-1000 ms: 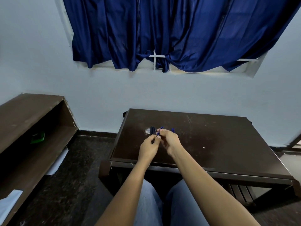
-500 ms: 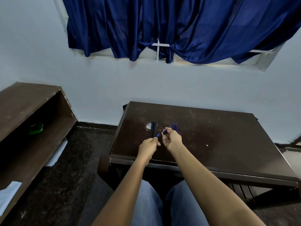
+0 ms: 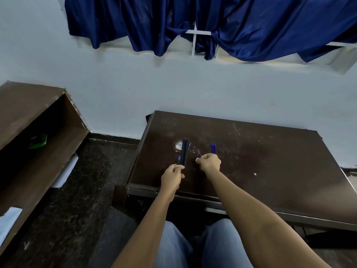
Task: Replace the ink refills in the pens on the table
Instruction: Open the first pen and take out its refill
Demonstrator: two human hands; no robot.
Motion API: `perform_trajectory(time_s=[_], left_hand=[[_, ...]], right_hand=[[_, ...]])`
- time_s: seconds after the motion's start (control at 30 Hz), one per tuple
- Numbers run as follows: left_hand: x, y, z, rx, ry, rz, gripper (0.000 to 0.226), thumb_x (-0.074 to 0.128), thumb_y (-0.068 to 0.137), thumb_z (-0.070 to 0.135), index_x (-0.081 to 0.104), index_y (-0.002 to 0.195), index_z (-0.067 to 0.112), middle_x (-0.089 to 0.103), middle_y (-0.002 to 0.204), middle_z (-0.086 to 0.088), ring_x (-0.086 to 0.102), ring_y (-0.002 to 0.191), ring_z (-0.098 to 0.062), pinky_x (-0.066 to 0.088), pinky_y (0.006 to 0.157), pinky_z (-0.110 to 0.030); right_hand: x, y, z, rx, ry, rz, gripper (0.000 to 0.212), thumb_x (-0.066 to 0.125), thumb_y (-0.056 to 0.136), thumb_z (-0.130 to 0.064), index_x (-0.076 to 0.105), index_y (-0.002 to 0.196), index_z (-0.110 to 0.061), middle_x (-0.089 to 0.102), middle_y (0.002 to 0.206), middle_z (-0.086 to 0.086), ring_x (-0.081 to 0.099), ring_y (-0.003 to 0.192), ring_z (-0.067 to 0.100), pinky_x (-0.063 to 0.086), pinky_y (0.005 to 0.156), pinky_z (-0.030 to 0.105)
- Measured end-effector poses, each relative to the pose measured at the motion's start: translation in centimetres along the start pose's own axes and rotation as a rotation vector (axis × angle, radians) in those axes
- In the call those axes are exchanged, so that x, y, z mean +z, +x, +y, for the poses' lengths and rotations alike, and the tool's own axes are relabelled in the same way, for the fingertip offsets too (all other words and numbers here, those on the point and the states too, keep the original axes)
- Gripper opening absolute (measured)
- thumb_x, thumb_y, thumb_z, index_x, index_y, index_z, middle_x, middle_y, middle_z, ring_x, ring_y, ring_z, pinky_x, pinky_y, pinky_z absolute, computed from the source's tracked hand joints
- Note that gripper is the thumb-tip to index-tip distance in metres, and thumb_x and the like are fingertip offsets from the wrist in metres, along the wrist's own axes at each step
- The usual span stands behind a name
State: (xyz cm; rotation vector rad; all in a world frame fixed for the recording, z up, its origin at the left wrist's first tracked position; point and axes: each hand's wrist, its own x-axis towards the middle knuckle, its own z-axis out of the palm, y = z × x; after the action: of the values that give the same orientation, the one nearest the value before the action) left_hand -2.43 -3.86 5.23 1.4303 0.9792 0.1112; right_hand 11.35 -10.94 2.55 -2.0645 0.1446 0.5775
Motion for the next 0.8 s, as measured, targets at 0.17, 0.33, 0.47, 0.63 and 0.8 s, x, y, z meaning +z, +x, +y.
perform_trajectory(time_s=[0.17, 0.33, 0.47, 0.63, 0.8], left_hand=[[0.1, 1.5, -0.1, -0.009, -0.076, 0.020, 0.025, 0.035, 0.100, 0.018, 0.059, 0.105, 0.013, 0.056, 0.076, -0.001, 0.045, 0.057, -0.008, 0.036, 0.047, -0.020], [0.4, 2.4, 0.1, 0.008, -0.061, 0.003, 0.020, 0.044, 0.099, 0.019, 0.060, 0.108, 0.012, 0.062, 0.082, -0.001, 0.055, 0.064, -0.007, 0.044, 0.049, -0.015], [0.9, 2.6, 0.0, 0.039, -0.059, 0.022, 0.018, 0.043, 0.100, 0.024, 0.058, 0.109, 0.018, 0.063, 0.081, 0.001, 0.049, 0.057, -0.007, 0.038, 0.043, -0.016], [0.9, 3.3, -0.4, 0.047, 0.049, 0.054, 0.026, 0.039, 0.100, 0.024, 0.060, 0.112, 0.014, 0.065, 0.080, 0.006, 0.050, 0.066, -0.007, 0.042, 0.070, -0.028], [0.7, 3.4, -0.1, 0.061, 0.129, 0.079, 0.026, 0.036, 0.100, 0.017, 0.059, 0.110, 0.010, 0.064, 0.084, 0.004, 0.054, 0.076, -0.004, 0.040, 0.065, -0.021]], right_hand=[[2.0, 2.2, 0.3, 0.024, -0.060, -0.028, 0.024, 0.080, 0.072, -0.015, 0.057, 0.066, -0.018, 0.073, 0.090, 0.013, 0.070, 0.089, 0.031, 0.056, 0.086, 0.044], [2.6, 2.1, 0.5, 0.025, -0.166, -0.032, 0.015, 0.075, 0.078, -0.016, 0.066, 0.089, -0.012, 0.069, 0.097, 0.009, 0.065, 0.095, 0.028, 0.053, 0.081, 0.033], [2.8, 2.2, 1.1, 0.019, -0.241, -0.047, 0.020, 0.073, 0.082, -0.017, 0.065, 0.099, -0.010, 0.065, 0.096, 0.006, 0.063, 0.094, 0.025, 0.049, 0.078, 0.032], [3.0, 1.8, 0.9, -0.004, -0.062, 0.011, 0.020, 0.071, 0.082, -0.027, 0.068, 0.094, -0.011, 0.069, 0.092, 0.004, 0.065, 0.090, 0.019, 0.051, 0.075, 0.033], [3.1, -0.8, -0.2, 0.012, 0.358, -0.321, 0.027, 0.071, 0.084, -0.033, 0.072, 0.092, -0.008, 0.069, 0.073, 0.003, 0.060, 0.062, 0.009, 0.053, 0.062, 0.024]])
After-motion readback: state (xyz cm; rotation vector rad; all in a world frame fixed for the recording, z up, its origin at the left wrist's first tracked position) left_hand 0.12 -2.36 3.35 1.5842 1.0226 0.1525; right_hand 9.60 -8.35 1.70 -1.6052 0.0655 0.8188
